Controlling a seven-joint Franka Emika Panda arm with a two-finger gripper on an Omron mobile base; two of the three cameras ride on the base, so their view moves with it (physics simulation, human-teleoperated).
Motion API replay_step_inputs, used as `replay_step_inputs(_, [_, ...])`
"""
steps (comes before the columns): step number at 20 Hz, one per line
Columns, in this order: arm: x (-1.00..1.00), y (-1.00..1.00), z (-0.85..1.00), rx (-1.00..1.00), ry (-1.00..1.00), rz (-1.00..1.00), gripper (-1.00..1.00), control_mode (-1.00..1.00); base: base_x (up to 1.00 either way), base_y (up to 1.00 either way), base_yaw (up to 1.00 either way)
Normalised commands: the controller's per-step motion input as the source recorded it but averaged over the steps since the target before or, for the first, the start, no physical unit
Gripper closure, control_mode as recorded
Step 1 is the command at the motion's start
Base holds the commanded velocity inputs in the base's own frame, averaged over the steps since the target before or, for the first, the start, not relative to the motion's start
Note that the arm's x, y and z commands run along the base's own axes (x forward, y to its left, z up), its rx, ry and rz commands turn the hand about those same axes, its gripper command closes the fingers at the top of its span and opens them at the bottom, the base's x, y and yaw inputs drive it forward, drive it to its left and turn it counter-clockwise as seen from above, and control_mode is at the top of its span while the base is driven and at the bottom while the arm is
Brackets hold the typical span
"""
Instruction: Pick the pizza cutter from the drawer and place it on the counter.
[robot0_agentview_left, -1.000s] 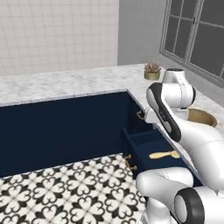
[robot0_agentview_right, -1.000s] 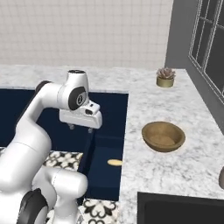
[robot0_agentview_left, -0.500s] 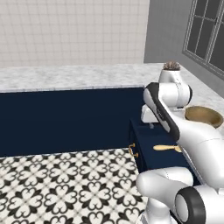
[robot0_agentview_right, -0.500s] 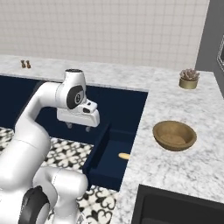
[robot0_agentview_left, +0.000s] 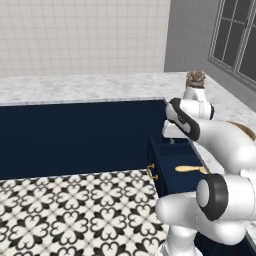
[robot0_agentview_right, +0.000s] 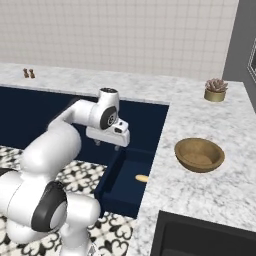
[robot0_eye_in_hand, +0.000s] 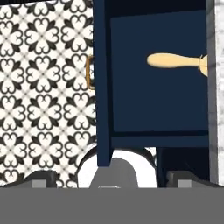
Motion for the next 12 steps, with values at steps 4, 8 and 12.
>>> replay_step_inputs(4, [0.57, -0.01, -0.75, -0.08, -0.23, 0.03, -1.0, -1.0, 0.0, 0.0, 0.0])
replay_step_inputs(8, [0.06, 0.02, -0.71, -0.08, -0.2, 0.0, -1.0, -1.0, 0.0, 0.0, 0.0])
replay_step_inputs(12, [0.51, 0.02, -0.5, -0.11, -0.07, 0.0, -1.0, -1.0, 0.0, 0.0, 0.0])
